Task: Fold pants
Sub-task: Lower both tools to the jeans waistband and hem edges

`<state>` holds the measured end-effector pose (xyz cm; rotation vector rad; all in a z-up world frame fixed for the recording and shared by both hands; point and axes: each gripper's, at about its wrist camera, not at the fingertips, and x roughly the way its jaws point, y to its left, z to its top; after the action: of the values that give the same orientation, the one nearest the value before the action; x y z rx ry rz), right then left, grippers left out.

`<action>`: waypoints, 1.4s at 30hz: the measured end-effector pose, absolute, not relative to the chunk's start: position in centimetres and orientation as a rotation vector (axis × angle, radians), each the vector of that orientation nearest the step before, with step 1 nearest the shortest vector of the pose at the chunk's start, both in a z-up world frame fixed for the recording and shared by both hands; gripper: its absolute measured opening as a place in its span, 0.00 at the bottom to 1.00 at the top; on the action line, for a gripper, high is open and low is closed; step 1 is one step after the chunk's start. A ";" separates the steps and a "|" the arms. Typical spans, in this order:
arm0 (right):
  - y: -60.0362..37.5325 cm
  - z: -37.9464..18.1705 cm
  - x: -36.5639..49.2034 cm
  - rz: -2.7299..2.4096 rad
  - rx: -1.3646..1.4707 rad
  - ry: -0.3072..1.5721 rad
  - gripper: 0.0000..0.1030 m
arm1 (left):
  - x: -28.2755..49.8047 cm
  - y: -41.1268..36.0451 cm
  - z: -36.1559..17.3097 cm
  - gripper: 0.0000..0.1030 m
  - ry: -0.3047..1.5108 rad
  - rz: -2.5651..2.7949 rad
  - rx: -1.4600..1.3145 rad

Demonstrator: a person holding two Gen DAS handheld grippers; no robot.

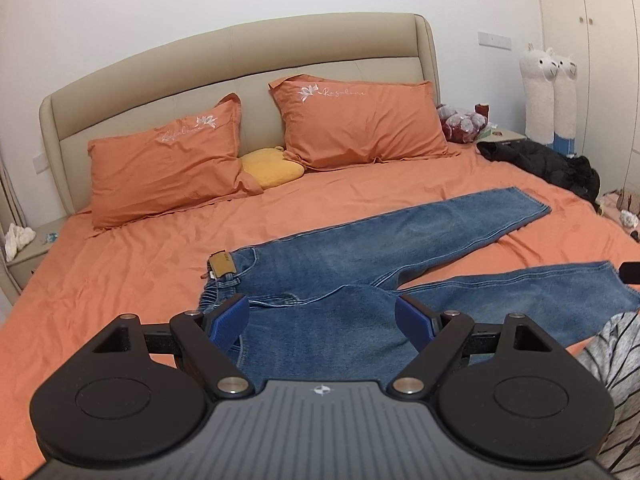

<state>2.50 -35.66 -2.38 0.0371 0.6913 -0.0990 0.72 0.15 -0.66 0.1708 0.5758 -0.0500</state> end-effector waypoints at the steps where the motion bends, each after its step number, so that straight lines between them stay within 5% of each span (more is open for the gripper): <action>1: -36.0 -2.6 2.7 -0.106 0.037 0.697 0.95 | 0.9 0.3 -0.6 0.94 0.581 -0.053 0.183; 14: -40.8 -5.6 5.6 -0.120 -0.139 0.783 0.93 | 4.4 1.0 -1.0 0.90 0.666 -0.190 0.508; 22: -44.5 -10.5 9.0 -0.124 -0.281 0.948 0.62 | 7.7 1.6 -5.3 0.88 0.765 -0.297 0.743; 29: -48.1 -14.5 11.3 -0.053 -0.472 1.000 0.53 | 9.8 1.5 -11.6 0.88 0.817 -0.403 0.950; 42: -52.7 -20.6 13.5 0.297 -0.759 1.207 0.54 | 12.1 2.2 -19.5 0.88 0.950 -0.540 1.211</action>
<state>13.46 -52.74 -20.63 -0.7586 1.2070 0.2970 12.11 2.17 -19.50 1.2105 0.9500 -0.5403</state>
